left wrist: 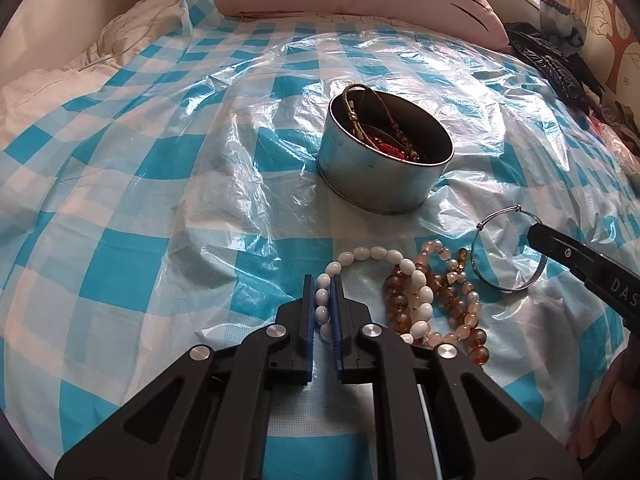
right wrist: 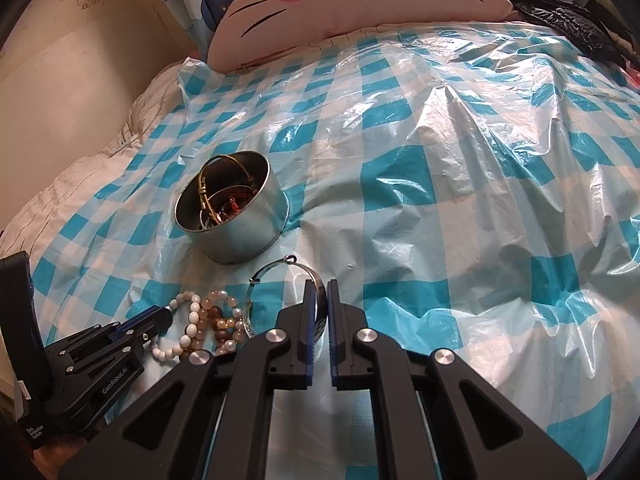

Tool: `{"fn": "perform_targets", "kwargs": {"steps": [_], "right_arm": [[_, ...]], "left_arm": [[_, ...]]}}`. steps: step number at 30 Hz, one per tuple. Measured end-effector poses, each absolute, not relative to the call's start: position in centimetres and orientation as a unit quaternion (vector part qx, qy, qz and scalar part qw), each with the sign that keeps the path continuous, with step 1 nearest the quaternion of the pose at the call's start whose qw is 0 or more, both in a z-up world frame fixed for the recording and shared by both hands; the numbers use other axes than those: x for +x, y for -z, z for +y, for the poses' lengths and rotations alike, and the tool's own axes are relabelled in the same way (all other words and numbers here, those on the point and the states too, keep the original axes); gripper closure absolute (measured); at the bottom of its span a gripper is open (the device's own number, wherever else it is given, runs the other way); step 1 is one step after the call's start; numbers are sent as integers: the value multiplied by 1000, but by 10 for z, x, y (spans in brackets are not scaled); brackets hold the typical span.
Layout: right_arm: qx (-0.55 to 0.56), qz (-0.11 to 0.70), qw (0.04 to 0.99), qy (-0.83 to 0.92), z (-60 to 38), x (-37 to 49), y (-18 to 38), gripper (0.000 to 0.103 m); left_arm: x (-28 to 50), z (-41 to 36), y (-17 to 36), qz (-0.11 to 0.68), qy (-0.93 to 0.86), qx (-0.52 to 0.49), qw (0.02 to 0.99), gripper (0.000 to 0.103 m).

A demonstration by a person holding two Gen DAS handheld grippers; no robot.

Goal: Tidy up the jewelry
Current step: 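Grasp the white bead bracelet with the left tool while the right tool grasps the silver bangle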

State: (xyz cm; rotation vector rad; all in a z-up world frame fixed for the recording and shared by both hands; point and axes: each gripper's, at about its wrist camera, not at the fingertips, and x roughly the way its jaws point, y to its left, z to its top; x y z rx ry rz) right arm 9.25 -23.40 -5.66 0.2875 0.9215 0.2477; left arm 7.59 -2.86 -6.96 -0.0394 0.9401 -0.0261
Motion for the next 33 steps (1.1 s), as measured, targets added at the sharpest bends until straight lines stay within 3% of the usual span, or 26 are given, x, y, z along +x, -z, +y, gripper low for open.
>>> {"fn": "perform_targets", "kwargs": {"steps": [6,33], "right_arm": [[140,440,880,-115,-235,91,56,96],[144,433,883,-114,-236,91,53,96]], "left_arm": [[64,-16,49,406,31,-60,911,96],[61,-21,43,390,30,-43,919,96]]}}
